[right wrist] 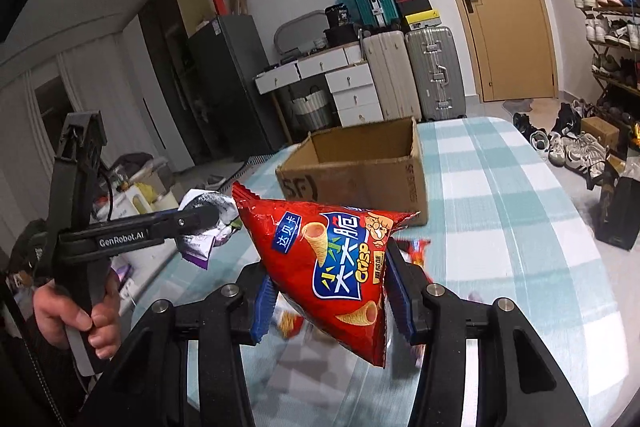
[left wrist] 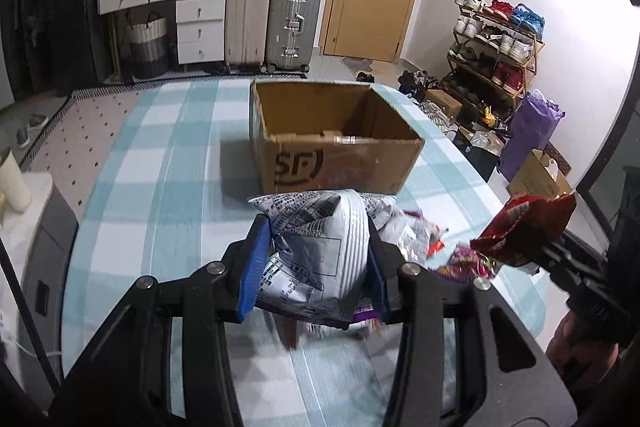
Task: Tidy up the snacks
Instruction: 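Lift both held bags and carry them over the cardboard box, then open both grippers to drop the bags into the cardboard box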
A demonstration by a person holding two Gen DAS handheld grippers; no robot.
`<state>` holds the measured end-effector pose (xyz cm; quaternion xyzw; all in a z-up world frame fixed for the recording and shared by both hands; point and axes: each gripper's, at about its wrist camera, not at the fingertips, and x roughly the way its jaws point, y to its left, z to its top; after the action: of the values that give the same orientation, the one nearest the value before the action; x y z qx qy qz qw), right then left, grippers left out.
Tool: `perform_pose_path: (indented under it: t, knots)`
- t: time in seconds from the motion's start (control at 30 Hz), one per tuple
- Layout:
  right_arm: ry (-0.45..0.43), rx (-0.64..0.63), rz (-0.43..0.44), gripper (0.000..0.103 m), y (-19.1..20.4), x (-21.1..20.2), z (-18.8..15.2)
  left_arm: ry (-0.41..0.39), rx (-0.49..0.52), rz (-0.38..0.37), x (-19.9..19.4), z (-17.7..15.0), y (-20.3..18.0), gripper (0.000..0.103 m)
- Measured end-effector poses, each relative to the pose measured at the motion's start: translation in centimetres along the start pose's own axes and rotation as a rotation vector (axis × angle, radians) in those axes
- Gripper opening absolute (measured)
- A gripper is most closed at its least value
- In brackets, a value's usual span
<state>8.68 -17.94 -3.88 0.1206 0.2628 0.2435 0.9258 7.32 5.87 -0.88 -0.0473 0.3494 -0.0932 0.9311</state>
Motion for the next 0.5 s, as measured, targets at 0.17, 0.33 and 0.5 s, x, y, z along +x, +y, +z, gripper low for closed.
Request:
perform_pose_path:
  t: [0.17, 0.33, 0.5]
  knots:
    - [-0.023, -0.018, 0.005, 0.048, -0.3, 0.7, 3.2, -0.005, 0.029, 0.001, 1.1, 3.0, -0.5, 0.041]
    - [-0.022, -0.033, 0.029, 0.048, -0.3, 2.3, 6.9, 0.006, 0.042, -0.017, 3.1, 6.2, -0.8, 0.041]
    - [-0.012, -0.034, 0.041, 0.048, -0.7, 4.5, 10.5, 0.028, 0.043, -0.032, 5.6, 9.6, -0.7, 0.041]
